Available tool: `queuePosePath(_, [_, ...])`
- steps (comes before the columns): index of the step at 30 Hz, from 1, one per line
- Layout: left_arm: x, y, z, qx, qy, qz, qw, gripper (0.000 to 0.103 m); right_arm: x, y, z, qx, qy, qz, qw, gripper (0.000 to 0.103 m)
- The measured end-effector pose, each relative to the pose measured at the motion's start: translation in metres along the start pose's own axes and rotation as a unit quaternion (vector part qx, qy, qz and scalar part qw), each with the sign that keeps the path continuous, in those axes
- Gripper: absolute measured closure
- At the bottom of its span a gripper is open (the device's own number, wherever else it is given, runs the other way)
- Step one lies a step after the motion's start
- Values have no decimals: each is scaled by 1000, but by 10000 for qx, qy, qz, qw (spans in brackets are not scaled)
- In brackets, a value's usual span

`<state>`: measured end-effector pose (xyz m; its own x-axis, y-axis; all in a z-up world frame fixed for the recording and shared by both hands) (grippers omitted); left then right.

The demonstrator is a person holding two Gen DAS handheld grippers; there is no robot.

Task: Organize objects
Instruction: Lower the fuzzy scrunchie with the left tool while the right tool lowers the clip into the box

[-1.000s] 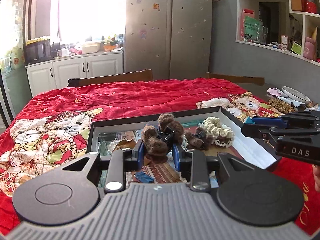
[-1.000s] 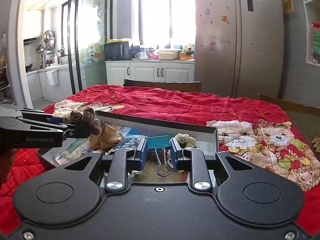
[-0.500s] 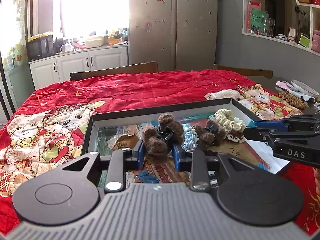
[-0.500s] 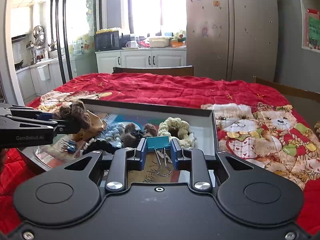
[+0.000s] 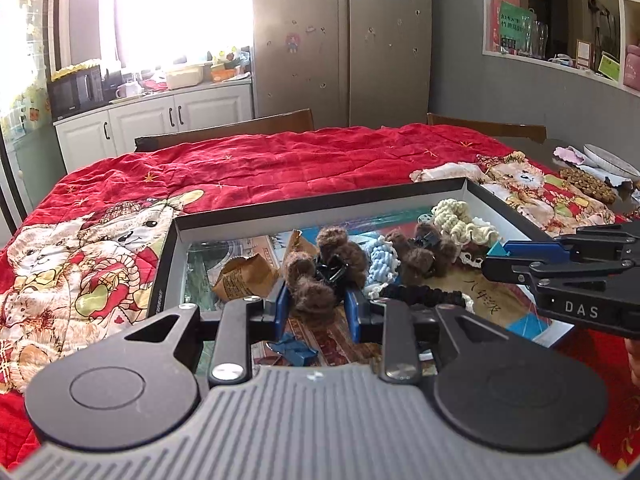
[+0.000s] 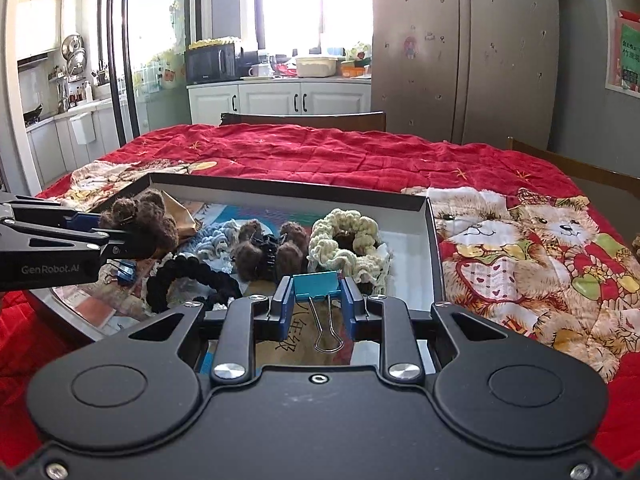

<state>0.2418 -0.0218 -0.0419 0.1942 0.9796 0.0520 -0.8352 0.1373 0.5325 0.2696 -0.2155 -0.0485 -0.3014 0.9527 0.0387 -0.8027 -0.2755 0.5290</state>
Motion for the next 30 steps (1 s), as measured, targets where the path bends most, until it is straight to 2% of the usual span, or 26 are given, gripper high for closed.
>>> queuePosePath(30, [-7,-11,-11,198,-261,53,9995,70,6,-15,-8,290,142,-10,9995,79])
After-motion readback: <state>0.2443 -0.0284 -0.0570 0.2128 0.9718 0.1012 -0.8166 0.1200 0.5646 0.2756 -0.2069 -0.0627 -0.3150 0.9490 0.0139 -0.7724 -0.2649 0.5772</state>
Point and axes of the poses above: each gripper's, at about its wrist camera, not at the fingertips, and y roughly against the way its jaws point, x to its left, z to its top, the point moved 4 cm from there along -y, roughly the way its jaws point, and after that the axes turned 2 degrees about -y, right-handed, at the moved point
